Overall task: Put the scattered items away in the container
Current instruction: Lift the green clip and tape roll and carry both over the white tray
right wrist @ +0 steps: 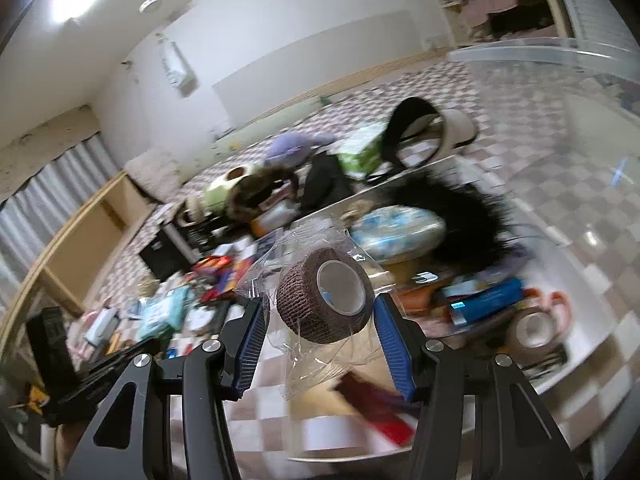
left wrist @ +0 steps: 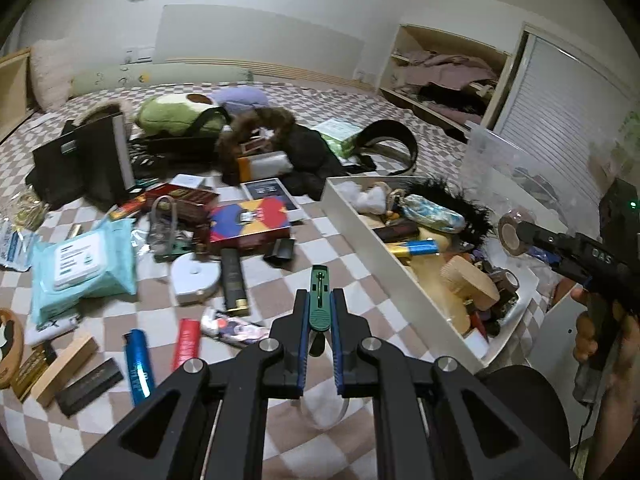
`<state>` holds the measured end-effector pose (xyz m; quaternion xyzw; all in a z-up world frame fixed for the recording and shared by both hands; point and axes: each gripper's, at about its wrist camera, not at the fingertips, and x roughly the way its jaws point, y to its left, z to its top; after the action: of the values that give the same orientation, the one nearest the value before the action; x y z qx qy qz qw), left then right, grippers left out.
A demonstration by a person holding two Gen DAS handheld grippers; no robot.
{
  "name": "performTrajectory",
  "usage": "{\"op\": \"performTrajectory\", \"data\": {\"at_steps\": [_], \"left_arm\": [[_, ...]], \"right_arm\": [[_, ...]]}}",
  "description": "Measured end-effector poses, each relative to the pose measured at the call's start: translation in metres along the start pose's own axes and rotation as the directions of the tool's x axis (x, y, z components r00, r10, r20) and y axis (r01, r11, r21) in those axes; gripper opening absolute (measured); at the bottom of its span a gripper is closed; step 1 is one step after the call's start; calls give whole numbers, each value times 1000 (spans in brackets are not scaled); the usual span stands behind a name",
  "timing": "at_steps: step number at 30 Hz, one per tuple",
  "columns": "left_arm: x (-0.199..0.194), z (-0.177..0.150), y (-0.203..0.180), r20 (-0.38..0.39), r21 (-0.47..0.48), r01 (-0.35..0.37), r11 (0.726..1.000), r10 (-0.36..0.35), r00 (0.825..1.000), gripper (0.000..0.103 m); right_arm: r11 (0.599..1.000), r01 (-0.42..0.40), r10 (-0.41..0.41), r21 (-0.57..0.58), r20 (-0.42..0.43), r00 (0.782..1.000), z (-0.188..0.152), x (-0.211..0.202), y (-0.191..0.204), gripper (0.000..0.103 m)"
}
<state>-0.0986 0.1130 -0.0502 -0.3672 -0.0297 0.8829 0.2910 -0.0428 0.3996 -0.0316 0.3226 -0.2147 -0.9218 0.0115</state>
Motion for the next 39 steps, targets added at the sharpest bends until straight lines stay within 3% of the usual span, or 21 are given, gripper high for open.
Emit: {"op": "performTrajectory", "data": {"at_steps": [10,19,29,39], "left_arm": [[18,15,-37,-22,61,69,996,-67,997,10],[36,31,-78,-58,134,149,980,-142,988,10],[60,43,-132,-130,221,256,941,-232,964,10],[86,38,-171,-226,276,327,904,-270,936,10]], "right_arm": [[988,154,-154,33,-7,988,11,-9,-63,55],[968,246,-244,55,-34,969,12,-10,-98,55],[959,272,-267,80,-69,961,15,-6,-121,55],[965,234,-228,116,-59,972,14,-17,-130,56]]}}
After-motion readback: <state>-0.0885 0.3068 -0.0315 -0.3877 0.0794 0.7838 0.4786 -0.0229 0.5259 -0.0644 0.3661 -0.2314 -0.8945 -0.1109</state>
